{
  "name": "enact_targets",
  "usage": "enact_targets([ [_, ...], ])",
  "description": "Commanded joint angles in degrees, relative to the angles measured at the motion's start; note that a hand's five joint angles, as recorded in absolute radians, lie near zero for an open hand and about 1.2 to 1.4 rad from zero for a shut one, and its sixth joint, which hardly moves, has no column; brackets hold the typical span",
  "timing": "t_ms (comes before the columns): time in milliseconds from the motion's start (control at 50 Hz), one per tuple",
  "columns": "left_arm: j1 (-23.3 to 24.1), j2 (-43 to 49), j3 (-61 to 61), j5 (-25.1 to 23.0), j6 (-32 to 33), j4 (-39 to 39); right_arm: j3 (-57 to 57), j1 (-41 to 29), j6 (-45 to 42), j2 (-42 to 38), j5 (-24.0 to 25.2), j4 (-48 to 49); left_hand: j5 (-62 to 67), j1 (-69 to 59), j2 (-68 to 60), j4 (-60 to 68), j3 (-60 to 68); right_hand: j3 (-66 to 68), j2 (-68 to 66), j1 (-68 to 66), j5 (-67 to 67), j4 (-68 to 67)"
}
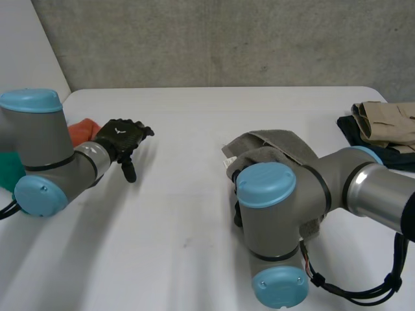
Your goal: Fold the laundry.
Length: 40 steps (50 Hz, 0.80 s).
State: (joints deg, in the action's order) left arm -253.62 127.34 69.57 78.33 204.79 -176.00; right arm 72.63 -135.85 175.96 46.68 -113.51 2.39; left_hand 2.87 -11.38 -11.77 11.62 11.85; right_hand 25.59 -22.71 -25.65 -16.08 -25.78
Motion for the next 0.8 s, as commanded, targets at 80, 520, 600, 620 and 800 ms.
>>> enact_targets([
  [80, 1.2, -1.3, 0.4, 0.9, 0.2, -0.3, 6.4, 5.2, -3.7, 10.1, 2.2, -0.1, -2.9, 1.4, 1.8, -1.6, -1.9, -1.1, -1.8, 1.2, 1.6, 1.3],
  [520, 9.6, -6.7, 2.2, 1.3, -1.5, -1.3, 11.6, 32.6, 5.6, 17.4, 26.9, -11.8, -2.9, 1.4, 1.8, -1.6, -1.9, -15.6, 12.7, 15.6, 16.1, 15.8],
  [600, 11.1, -8.0, 3.8, 2.1, -2.5, -3.3, 9.7, 33.2, 8.9, 12.8, 29.8, -11.9, -2.9, 1.4, 1.8, -1.6, -1.9, -15.3, 12.4, 15.3, 15.8, 15.5],
  [620, 11.3, -8.2, 4.2, 2.3, -2.5, -3.7, 9.5, 33.1, 9.0, 12.0, 29.9, -11.4, -2.9, 1.4, 1.8, -1.6, -1.9, -14.2, 11.4, 14.3, 14.7, 14.4],
  [800, 12.0, -9.6, 6.1, 4.4, -2.6, -7.6, 7.9, 31.4, 8.7, 10.5, 29.3, -4.1, -2.9, 1.4, 1.8, -1.6, -1.9, 54.4, -57.3, -54.4, -53.9, -54.2],
])
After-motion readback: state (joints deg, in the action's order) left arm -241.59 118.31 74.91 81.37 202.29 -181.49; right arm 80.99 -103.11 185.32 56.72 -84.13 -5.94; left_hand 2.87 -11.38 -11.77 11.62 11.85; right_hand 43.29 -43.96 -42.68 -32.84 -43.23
